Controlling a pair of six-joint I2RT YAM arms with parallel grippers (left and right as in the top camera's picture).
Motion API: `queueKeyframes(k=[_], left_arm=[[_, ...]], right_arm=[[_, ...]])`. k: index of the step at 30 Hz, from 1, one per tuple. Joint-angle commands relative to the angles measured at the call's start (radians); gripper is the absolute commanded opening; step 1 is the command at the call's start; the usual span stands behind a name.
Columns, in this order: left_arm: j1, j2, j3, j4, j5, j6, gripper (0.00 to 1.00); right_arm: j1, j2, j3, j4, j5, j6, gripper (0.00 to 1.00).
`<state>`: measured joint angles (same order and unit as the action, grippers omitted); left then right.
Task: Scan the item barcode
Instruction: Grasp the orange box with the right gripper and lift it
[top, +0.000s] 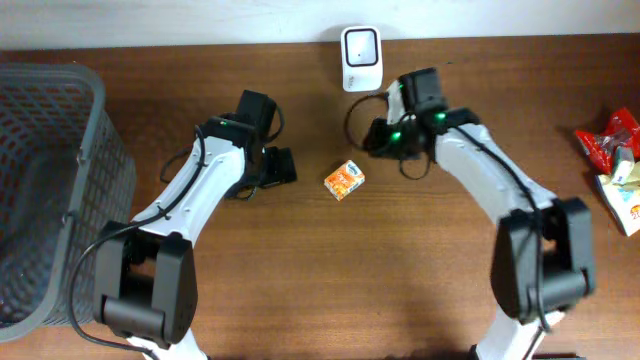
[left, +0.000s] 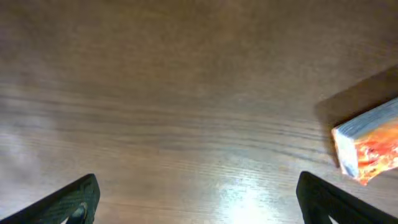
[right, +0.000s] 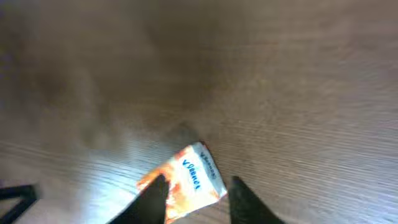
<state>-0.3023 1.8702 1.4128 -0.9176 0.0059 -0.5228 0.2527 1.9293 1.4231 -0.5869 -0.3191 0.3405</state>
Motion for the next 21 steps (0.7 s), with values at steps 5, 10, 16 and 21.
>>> queueKeyframes(k=[5, 10, 16, 21], left_arm=[[-0.004, -0.022, -0.019, -0.063, -0.119, -0.034, 0.96], [-0.004, -0.022, -0.019, -0.065, -0.119, -0.034, 0.99], [-0.004, -0.021, -0.019, -0.050, -0.119, -0.034, 0.99], [-0.004, -0.021, -0.019, -0.041, -0.116, -0.034, 0.99]], right_arm=[[0.039, 0.161, -0.013, -0.013, -0.025, 0.035, 0.04], [0.084, 0.148, -0.014, -0.109, -0.218, 0.061, 0.04], [0.048, 0.018, 0.108, -0.167, -0.249, -0.428, 0.34], [0.074, 0.148, 0.107, 0.008, -0.250, -0.489, 0.41]])
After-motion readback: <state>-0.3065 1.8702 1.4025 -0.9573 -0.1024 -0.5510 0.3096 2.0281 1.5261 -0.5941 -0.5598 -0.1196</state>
